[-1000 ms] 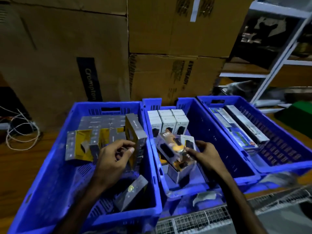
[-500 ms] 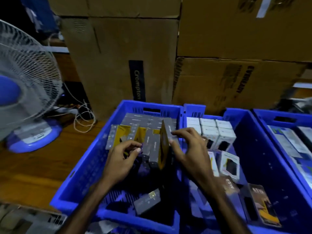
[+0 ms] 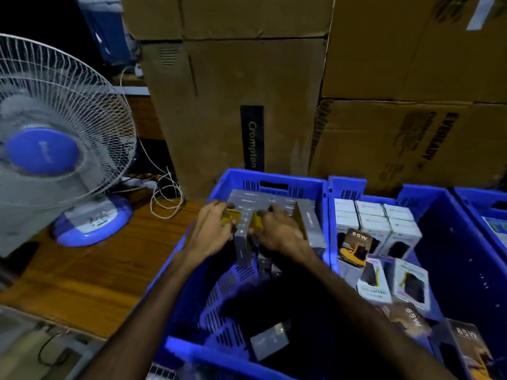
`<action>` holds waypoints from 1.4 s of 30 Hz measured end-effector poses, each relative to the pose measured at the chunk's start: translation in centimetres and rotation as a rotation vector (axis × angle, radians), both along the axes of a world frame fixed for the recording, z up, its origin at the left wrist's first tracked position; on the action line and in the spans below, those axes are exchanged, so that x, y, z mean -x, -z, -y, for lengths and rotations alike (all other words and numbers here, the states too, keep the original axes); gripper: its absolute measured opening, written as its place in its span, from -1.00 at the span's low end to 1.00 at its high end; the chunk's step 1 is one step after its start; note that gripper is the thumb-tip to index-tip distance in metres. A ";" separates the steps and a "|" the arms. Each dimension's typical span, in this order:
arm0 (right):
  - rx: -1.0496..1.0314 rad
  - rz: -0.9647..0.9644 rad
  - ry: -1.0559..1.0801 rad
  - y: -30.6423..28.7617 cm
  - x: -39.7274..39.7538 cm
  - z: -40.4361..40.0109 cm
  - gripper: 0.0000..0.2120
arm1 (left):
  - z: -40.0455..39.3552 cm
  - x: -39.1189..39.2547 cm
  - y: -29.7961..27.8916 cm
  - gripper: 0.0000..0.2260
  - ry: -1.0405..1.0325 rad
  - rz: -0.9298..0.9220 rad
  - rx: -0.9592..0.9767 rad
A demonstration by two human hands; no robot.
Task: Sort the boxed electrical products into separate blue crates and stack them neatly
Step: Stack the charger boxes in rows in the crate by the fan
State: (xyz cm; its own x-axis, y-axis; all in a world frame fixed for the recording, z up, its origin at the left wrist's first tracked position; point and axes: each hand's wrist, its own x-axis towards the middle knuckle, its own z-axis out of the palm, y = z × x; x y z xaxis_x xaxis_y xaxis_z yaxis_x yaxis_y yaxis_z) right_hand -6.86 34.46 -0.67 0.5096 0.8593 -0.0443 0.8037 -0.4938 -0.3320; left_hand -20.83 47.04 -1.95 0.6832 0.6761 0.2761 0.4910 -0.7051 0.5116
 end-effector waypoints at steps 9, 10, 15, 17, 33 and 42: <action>0.343 0.376 0.201 1.9 -2.7 -3.2 -0.58 | -3.3 -5.0 1.4 -0.30 0.180 -0.484 -0.034; 0.380 0.387 0.219 1.9 -2.6 -3.6 -0.54 | -3.5 -5.4 1.6 -0.27 0.188 -0.503 -0.021; 0.430 0.197 0.336 2.2 -2.4 -4.2 -0.30 | -4.2 -6.6 2.9 -0.31 0.239 -0.434 -0.056; 0.434 0.186 0.358 2.6 -2.1 -4.1 -0.28 | -4.1 -6.8 3.0 -0.43 0.261 -0.412 -0.073; 0.359 -0.144 0.268 3.2 0.2 -3.8 -0.17 | -4.6 -6.0 2.5 -0.67 0.259 -0.388 -0.014; 0.356 -0.209 0.206 1.7 0.5 -3.9 -0.27 | -4.2 -4.9 0.9 -0.75 0.284 -0.409 -0.042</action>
